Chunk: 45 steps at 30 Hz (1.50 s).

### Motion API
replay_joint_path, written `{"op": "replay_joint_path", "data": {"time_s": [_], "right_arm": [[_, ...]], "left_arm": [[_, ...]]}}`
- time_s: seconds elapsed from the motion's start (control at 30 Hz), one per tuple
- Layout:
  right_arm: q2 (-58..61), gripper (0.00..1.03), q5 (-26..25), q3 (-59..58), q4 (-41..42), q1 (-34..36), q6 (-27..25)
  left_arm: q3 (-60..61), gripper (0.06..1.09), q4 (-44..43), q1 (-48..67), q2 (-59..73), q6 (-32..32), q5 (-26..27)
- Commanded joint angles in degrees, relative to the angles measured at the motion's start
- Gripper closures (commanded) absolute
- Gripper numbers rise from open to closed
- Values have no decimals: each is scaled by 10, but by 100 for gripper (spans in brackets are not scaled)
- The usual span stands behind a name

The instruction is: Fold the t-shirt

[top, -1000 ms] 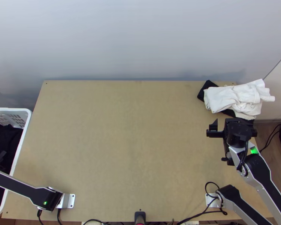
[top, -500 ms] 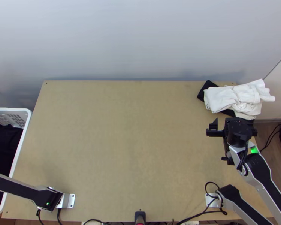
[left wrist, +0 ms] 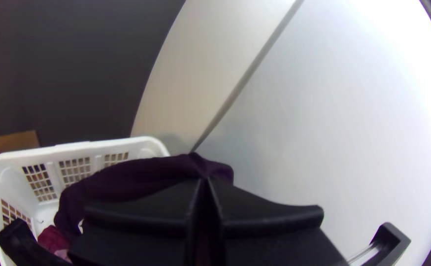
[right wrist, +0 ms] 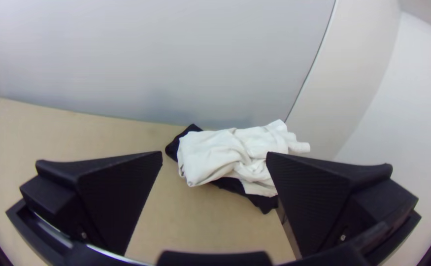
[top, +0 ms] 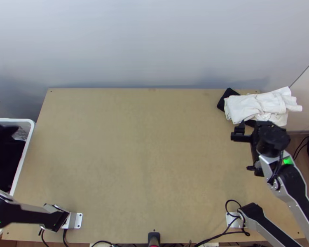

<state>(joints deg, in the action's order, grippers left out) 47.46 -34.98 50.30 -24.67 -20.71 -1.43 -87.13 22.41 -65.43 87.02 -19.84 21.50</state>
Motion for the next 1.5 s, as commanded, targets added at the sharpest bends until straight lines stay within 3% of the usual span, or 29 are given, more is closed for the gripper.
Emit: {"op": "replay_joint_path", "data": {"time_s": [0.0,0.3,0.47,0.7,0.83,1.17,1.47], "right_arm": [[18,5,0,78,-28,1,20],[-4,5,0,74,-49,3,33],[-10,5,0,95,-45,8,10],[-7,5,0,110,-28,8,-8],[-5,4,0,106,-28,7,-7],[17,4,-1,107,-24,6,-9],[27,4,-1,105,-15,21,2]], "left_arm": [[-64,105,17,40,-111,-25,25],[-149,105,18,149,-177,-42,22],[-165,105,54,283,-207,-61,-1],[-70,105,68,624,-244,-57,-194],[-19,105,43,775,-240,-57,-272],[102,105,-50,1034,-168,-49,-359],[46,105,-118,1171,2,-21,-375]]}}
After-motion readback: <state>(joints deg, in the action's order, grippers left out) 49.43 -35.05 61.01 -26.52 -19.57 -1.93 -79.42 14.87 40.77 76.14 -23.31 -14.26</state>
